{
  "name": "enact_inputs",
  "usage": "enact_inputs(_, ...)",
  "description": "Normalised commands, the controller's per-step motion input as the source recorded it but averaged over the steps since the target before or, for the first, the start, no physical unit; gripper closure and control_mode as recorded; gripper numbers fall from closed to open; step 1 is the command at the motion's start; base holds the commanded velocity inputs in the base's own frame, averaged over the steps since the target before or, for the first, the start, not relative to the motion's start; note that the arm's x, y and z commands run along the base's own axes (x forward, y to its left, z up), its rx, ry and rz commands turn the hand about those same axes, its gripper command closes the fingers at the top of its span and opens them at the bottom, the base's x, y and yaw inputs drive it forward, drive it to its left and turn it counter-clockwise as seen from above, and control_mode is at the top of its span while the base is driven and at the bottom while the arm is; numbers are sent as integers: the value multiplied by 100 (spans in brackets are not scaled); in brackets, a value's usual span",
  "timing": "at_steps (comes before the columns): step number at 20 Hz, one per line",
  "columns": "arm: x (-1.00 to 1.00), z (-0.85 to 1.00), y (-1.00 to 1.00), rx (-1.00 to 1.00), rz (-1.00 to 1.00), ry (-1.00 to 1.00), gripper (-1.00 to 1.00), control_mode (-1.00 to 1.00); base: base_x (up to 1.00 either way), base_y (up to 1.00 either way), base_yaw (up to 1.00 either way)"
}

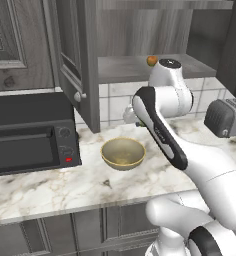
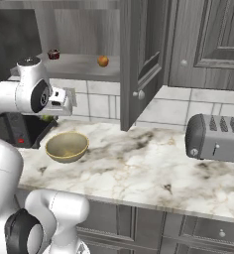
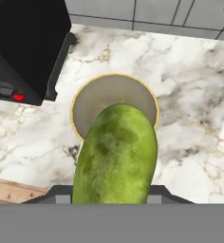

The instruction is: Open the cabinet. Pick the apple and mango from the cabinet and place them into the bowl. Then close the cabinet.

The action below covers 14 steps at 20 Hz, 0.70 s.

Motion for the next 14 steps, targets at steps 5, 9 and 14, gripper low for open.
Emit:
enact_inputs(5, 16, -59, 1, -1, 0, 0, 100, -100, 0, 0, 0)
enact_inputs(9, 26, -56, 5, 0, 0, 0, 100, -100, 0, 0, 0)
enact_inputs(14, 41, -45, 8, 0, 0, 1, 100, -100, 0, 0, 0)
